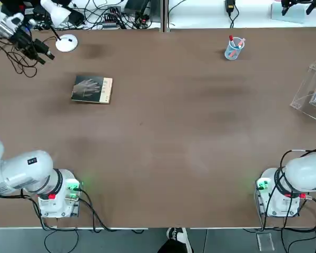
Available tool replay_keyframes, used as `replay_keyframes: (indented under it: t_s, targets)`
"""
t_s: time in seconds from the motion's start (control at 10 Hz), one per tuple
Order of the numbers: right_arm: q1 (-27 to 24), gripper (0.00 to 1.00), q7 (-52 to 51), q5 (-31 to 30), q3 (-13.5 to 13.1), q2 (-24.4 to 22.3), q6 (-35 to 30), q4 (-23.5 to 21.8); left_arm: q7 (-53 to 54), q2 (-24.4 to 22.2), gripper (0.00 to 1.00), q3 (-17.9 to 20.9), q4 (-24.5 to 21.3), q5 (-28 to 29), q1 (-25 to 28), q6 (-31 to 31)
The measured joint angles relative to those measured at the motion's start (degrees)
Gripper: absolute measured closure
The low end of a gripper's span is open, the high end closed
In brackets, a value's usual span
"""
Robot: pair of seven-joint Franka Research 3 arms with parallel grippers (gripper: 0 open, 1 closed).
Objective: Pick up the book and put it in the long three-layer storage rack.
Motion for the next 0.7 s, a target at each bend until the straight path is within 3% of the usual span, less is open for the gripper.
replay_keyframes:
  t_s: [0.7]
  targets:
    - [0.0,0.0,0.0,0.0,0.0,0.0,0.0,0.0,5.9,10.4,0.01,0.0,-0.2,-9.2,2.7,0.1]
